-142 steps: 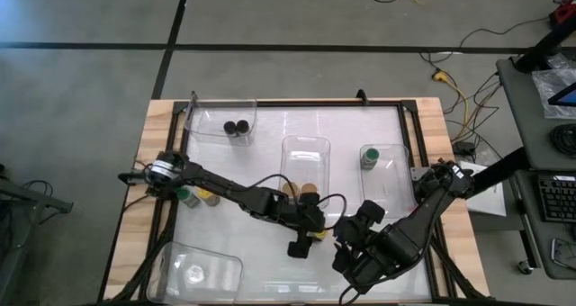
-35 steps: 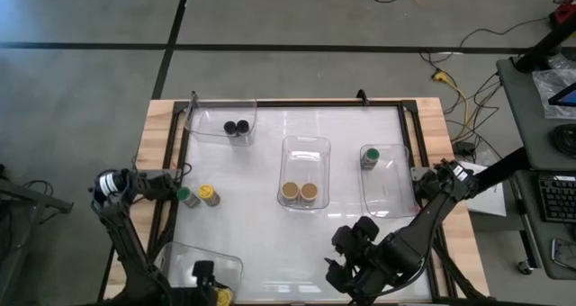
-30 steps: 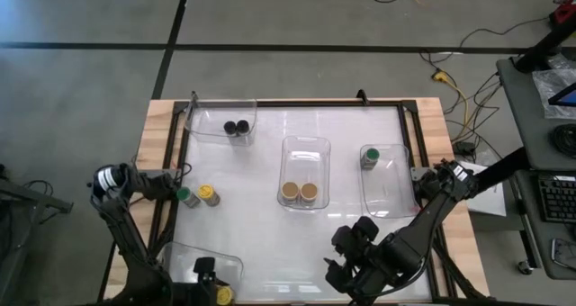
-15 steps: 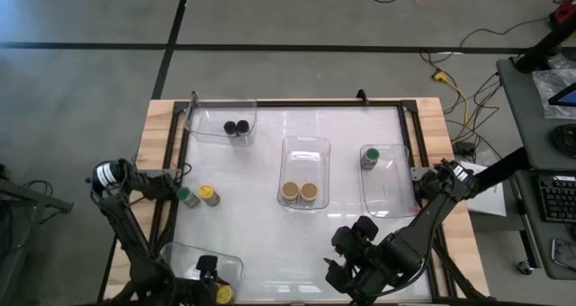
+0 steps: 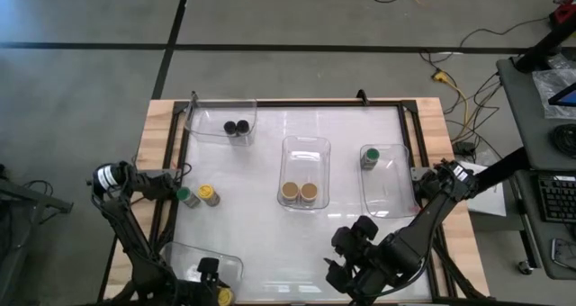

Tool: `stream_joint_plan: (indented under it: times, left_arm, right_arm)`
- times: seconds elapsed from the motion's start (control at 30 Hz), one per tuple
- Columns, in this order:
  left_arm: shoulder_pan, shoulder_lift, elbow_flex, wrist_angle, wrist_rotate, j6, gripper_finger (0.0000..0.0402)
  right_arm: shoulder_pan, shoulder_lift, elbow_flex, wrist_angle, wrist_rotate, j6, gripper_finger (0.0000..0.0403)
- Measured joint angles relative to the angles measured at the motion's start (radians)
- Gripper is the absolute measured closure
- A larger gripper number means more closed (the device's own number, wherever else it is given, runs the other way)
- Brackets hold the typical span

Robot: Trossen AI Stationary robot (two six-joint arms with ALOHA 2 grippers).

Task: Sort spices by type
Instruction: Put the bottom yellow seasoning bottle into the bottom left transparent bin

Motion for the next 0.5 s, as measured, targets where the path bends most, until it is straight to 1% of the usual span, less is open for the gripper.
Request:
stream_joint_plan:
  times: [0.3,0.5]
  left_arm:
    - [0.000,0.001,0.000,0.000,0.018,-0.002,0.0162]
    - [0.000,0.003,0.012,-0.006,0.060,-0.002,0.0161]
  right_arm:
    - [0.000,0.000,0.000,0.003,0.000,0.000,0.0044]
    - [0.000,0.000,0.000,0.004,0.000,0.000,0.0044]
